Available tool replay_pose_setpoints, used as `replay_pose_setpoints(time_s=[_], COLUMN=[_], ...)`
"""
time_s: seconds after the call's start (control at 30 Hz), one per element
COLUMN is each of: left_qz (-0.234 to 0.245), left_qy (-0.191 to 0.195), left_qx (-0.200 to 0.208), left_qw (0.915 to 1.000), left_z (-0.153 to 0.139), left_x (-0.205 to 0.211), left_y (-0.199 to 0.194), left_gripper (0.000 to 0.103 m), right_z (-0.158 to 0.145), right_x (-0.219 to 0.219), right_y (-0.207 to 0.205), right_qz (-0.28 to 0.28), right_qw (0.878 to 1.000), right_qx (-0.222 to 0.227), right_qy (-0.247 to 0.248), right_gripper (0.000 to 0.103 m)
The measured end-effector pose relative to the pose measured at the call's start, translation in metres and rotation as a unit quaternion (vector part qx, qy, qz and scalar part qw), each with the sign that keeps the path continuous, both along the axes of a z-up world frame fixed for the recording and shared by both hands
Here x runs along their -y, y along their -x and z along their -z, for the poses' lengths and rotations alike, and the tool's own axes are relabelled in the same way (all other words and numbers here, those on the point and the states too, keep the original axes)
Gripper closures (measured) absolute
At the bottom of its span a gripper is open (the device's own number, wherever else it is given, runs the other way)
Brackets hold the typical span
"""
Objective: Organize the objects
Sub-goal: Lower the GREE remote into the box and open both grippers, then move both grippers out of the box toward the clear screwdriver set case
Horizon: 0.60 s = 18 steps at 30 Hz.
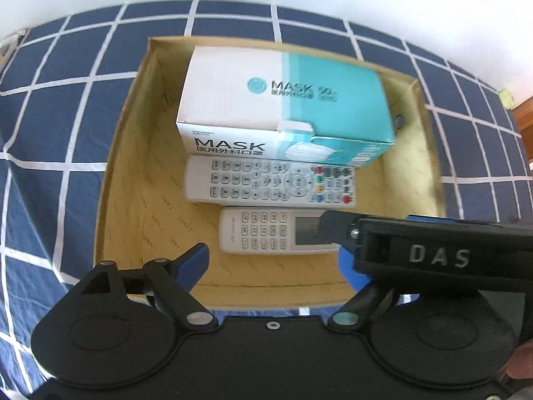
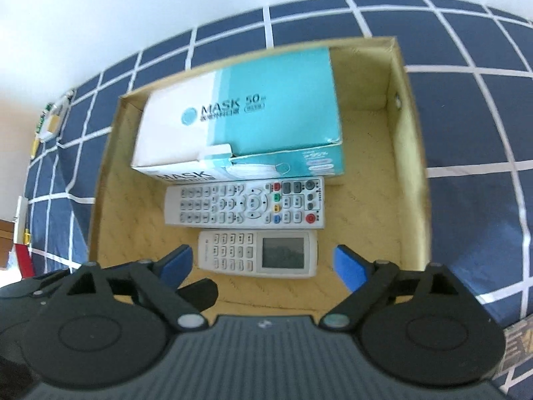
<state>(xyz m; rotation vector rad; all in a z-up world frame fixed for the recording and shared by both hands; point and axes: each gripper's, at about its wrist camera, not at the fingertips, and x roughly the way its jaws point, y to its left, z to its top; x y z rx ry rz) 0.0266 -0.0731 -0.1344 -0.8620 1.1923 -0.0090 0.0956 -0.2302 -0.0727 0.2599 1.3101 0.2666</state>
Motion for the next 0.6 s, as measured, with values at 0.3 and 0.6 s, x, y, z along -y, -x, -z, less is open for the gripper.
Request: replay_pose_setpoints(time_s=[0.3,0.6], left_qz=[-0.012,-0.017], left_qy=[-0.01,-0.019], left_qx=[0.01,0.01], left_qw=[0.9998,0.9996], left_z=[-0.036,-0.057], left_x=[0.018,0.055], left_y=[0.019,0.02], left_gripper=[0.008,0.001], right_z=[-0.027,-0.035], right_x=[0.026,0.071], right_y=[0.019,0.04], right_qz=[0.017,0.028], right_qw=[0.999,0.999], right_qx=[0.027,0.036], right_qy=[0.005,0.005], right_gripper=[0.0,0.0])
